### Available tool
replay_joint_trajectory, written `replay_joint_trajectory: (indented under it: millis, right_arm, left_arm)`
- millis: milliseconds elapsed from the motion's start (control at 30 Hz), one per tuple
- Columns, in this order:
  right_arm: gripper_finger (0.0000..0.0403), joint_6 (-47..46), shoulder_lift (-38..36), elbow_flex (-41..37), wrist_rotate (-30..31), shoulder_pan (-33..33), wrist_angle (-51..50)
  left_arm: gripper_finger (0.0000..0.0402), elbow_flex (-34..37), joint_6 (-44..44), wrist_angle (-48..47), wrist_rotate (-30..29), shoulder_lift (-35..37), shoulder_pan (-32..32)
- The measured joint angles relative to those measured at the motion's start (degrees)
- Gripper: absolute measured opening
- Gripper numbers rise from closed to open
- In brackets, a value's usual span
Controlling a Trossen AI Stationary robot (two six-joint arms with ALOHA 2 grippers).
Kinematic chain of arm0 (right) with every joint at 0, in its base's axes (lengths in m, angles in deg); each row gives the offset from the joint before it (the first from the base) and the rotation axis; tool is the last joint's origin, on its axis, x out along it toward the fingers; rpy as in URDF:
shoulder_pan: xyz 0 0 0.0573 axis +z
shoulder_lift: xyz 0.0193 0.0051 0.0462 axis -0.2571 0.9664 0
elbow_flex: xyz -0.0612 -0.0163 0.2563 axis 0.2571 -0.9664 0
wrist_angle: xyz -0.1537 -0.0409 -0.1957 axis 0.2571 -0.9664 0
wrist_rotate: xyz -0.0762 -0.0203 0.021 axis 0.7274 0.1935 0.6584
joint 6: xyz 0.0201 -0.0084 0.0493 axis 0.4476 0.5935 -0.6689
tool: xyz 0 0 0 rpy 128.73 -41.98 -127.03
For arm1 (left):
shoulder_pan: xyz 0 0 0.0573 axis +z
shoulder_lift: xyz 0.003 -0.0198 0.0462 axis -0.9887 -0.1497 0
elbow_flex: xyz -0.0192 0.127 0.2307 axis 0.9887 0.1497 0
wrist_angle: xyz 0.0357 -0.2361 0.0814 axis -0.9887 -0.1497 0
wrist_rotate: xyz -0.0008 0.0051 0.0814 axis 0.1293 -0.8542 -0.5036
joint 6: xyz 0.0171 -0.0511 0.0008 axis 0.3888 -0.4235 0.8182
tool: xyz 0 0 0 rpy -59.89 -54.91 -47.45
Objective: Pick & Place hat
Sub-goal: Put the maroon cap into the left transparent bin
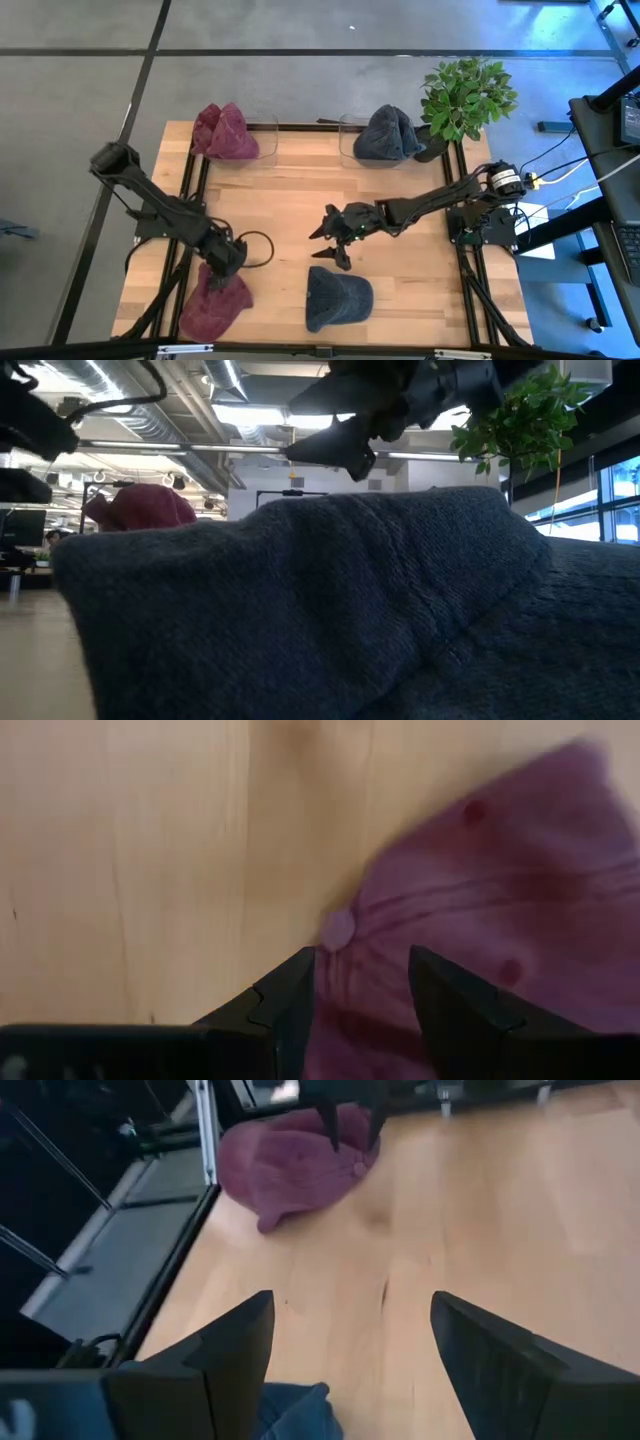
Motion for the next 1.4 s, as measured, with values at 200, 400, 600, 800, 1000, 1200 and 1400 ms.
replay_joint_trajectory:
  millis: [200,400,600,800,1000,1200,1400]
  right_arm:
    - [0.0269,-4.7,-0.3,-6.2,-0.2,-0.6,11.1]
    - [0.0269,-6.0,-0.3,-7.2,-0.2,-0.5,12.2]
    - [0.0269,-5.8,-0.3,-7.2,-0.2,-0.7,13.4]
    - [0.0269,-5.8,-0.3,-7.2,-0.1,-0.9,13.6]
    - [0.0269,-5.6,-0.3,-7.2,-0.1,-0.9,13.5]
    - [0.0269,-4.4,-0.3,-7.2,-0.1,-0.9,13.6]
    - [0.0269,-4.3,-0.3,-7.2,-0.1,-0.9,13.5]
  left_arm:
    - [0.0157,0.0,5.4,1.1,0.7,-3.9,-1.6]
    - [0.0157,0.0,9.0,3.6,-0.1,-7.7,-2.4]
    - [0.0157,-0.3,9.9,3.7,-0.3,-12.0,-2.4]
    - [0.0157,-0.3,6.6,3.8,-0.3,-13.6,-2.4]
    - [0.0157,-0.2,6.8,4.2,-1.8,-13.1,-2.5]
    - [0.0150,-0.2,5.4,4.4,-1.5,-13.1,-2.4]
    - [0.0085,-0.1,1.7,4.5,-1.0,-13.1,-2.2]
